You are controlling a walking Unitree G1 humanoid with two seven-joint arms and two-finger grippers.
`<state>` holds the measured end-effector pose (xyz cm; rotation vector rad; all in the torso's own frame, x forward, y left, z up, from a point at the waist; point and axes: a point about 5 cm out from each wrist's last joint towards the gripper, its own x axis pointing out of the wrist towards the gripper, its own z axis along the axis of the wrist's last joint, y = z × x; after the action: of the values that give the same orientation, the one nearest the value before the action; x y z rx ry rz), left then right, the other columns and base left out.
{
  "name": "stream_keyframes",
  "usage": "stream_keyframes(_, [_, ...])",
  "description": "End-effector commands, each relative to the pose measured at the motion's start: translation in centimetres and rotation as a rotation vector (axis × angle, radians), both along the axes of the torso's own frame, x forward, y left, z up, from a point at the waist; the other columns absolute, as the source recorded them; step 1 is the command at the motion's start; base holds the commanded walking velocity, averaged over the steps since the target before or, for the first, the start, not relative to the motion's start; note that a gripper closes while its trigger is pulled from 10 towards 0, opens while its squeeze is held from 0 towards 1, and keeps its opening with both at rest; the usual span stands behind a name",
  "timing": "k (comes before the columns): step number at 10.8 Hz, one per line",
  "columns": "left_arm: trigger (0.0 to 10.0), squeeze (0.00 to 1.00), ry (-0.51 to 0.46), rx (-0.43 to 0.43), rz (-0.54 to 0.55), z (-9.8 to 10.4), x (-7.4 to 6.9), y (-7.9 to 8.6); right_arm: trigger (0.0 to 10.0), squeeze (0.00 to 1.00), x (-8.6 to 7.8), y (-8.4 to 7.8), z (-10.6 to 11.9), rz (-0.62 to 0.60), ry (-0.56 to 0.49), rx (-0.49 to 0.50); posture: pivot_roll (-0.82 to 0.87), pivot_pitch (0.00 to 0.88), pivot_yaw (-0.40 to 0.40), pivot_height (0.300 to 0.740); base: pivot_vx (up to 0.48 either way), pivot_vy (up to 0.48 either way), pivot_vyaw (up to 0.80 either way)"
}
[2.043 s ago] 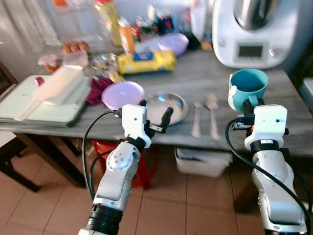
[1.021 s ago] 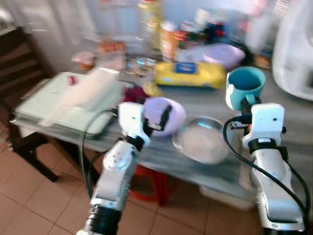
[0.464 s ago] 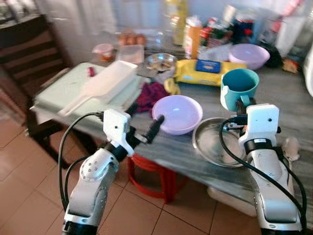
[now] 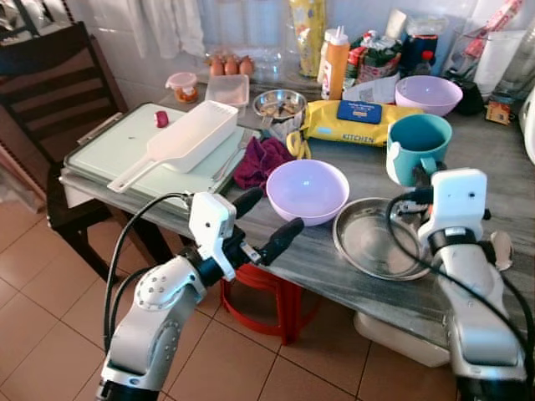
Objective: Setting the table
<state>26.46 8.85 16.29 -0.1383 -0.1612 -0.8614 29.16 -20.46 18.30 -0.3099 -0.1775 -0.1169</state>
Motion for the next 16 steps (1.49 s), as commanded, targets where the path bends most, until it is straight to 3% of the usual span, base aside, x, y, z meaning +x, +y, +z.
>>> stream_keyframes(1, [10.0,0.0,0.011,0.009,-0.01,0.0,0.0,-0.2,10.0,0.0,0.3,-0.4,0.3,-0.004,0.0,0.003,-0.2,0.097,0.05,0.74,0.0,0.0,0.0])
stream_keyframes(7, [10.0,0.0,0.031,0.013,-0.049,-0.3,-0.4,-1.1,10.0,0.0,1.2,-1.2,-1.1,0.036,0.064,0.066,-0.19,0.121,0.072,0.74,0.0,0.0,0.0])
stream_keyframes(10, [10.0,0.0,0.029,0.02,-0.05,-0.3,-0.5,-1.1,10.0,0.0,1.5,-1.6,-1.4,0.069,0.073,0.066,-0.19,0.126,0.078,0.74,0.0,0.0,0.0])
stream_keyframes(13, [10.0,0.0,0.06,-0.041,-0.117,-0.1,-1.0,-1.7,10.0,0.0,1.4,-2.2,-1.9,0.1,0.093,0.049,-0.19,0.128,0.076,0.74,0.0,0.0,0.0])
stream_keyframes(16, [10.0,0.0,0.069,-0.028,-0.156,-0.5,-1.2,-1.8,10.0,0.0,1.7,-2.9,-1.9,0.115,0.091,0.035,-0.2,0.124,0.074,0.74,0.0,0.0,0.0])
